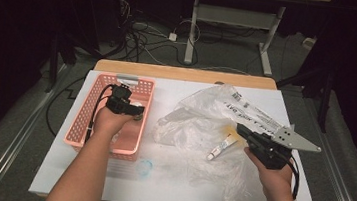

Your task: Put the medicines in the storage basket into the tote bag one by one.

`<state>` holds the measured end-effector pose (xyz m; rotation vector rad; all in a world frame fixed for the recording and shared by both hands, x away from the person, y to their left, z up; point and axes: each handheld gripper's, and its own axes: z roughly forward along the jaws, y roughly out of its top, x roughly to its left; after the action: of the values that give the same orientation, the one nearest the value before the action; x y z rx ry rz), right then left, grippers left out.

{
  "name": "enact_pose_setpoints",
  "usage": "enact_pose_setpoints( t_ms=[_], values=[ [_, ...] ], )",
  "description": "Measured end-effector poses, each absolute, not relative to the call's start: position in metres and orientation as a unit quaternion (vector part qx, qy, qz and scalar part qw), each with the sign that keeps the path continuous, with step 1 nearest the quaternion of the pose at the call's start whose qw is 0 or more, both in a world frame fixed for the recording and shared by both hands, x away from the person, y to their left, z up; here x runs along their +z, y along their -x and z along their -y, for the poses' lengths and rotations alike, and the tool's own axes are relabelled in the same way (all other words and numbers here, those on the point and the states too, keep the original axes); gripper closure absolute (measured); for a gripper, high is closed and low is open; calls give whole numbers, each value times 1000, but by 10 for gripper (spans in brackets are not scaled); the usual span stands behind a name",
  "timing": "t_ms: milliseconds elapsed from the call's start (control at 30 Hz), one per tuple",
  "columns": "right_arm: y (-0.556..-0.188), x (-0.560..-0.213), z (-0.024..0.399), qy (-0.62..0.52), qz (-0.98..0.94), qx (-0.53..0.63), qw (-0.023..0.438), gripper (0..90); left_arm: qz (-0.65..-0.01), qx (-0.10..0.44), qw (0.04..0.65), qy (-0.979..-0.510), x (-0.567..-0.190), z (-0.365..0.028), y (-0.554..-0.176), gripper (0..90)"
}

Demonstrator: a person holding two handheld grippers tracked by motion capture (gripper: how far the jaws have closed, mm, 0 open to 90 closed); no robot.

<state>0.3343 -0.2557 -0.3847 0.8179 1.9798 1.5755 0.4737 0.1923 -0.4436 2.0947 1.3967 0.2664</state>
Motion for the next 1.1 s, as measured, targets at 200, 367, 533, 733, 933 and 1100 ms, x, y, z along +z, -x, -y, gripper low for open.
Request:
enact_pose_setpoints(
  t_ms=[200,367,533,733,933,1100],
  values=[
    [-334,-384,256,-297,-722,576,240,900,-515,96,294,-800,-447,-190,-474,403],
    [-334,-384,256,-297,-722,577,240,900,-507,99,294,-804,-448,-188,-473,476],
    [-334,-384,256,-297,-722,577,240,900,-507,112,286,-805,-447,-186,-472,488],
    [-333,-383,257,-300,-720,577,241,900,-514,119,289,-799,-441,-190,-470,489],
    [-333,-383,256,-299,-720,578,241,900,-516,119,288,-798,-435,-193,-465,489],
    [-333,-382,257,-297,-720,579,242,900,-522,118,299,-790,-429,-195,-457,489]
  ],
)
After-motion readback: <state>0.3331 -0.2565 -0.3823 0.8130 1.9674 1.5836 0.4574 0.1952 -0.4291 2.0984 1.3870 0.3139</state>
